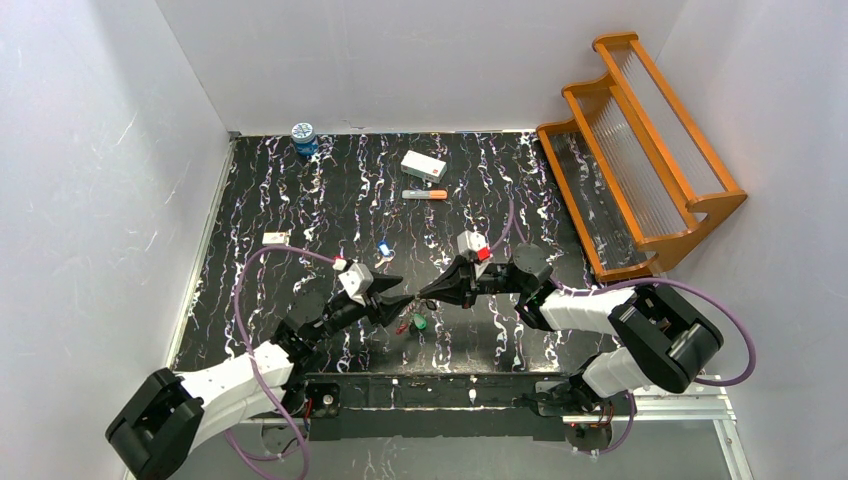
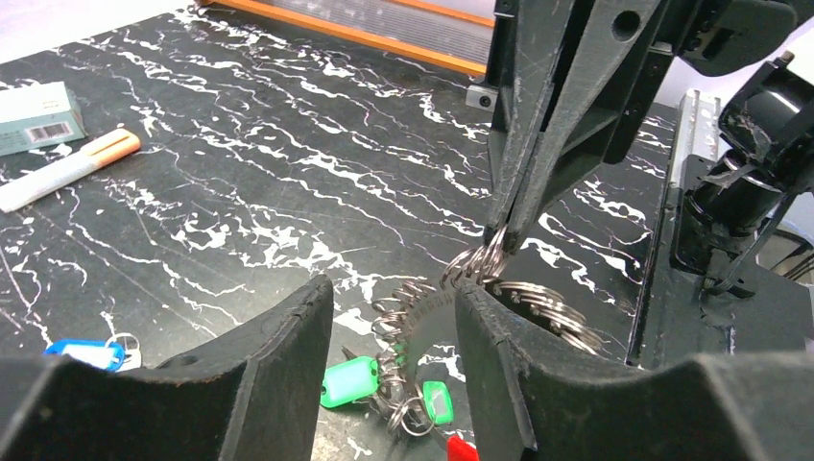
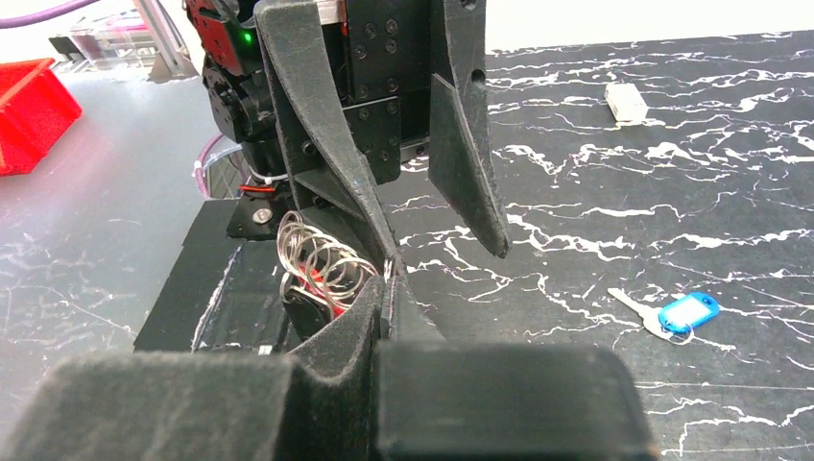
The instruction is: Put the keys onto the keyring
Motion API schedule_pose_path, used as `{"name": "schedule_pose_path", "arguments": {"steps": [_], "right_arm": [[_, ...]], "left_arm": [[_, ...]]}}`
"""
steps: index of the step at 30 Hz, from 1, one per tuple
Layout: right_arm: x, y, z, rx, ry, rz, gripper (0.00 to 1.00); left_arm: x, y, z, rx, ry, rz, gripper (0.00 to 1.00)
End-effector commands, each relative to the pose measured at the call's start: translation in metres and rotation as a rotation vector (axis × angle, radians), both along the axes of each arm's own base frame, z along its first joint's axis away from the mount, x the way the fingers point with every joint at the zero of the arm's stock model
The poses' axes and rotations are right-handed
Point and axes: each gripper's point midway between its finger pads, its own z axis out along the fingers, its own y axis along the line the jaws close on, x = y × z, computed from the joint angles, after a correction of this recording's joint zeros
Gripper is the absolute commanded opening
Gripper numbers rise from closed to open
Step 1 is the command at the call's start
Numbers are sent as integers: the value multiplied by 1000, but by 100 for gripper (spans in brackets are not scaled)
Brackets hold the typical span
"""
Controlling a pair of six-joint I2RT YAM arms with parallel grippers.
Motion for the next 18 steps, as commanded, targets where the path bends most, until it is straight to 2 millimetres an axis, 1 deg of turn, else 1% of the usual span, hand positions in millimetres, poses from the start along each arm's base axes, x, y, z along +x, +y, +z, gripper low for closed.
{"name": "schedule_pose_path", "arguments": {"steps": [1, 7, 9, 15, 18], "right_arm": [[-4, 0, 18, 73, -95, 35, 1], [-5, 0, 19, 77, -98, 38, 1], [-3, 0, 19, 79, -97, 30, 1], [0, -2, 24, 91, -119, -5, 1], [0, -3, 24, 90, -123, -11, 1]], "left_arm": [[-10, -10, 18, -32, -84, -85, 47], [-16, -15, 24, -60, -94, -129, 41], [-18, -16, 24, -62, -93, -139, 41], [-16, -6, 22, -77, -104, -85, 46], [-20, -4, 23, -79, -116, -94, 48]]}}
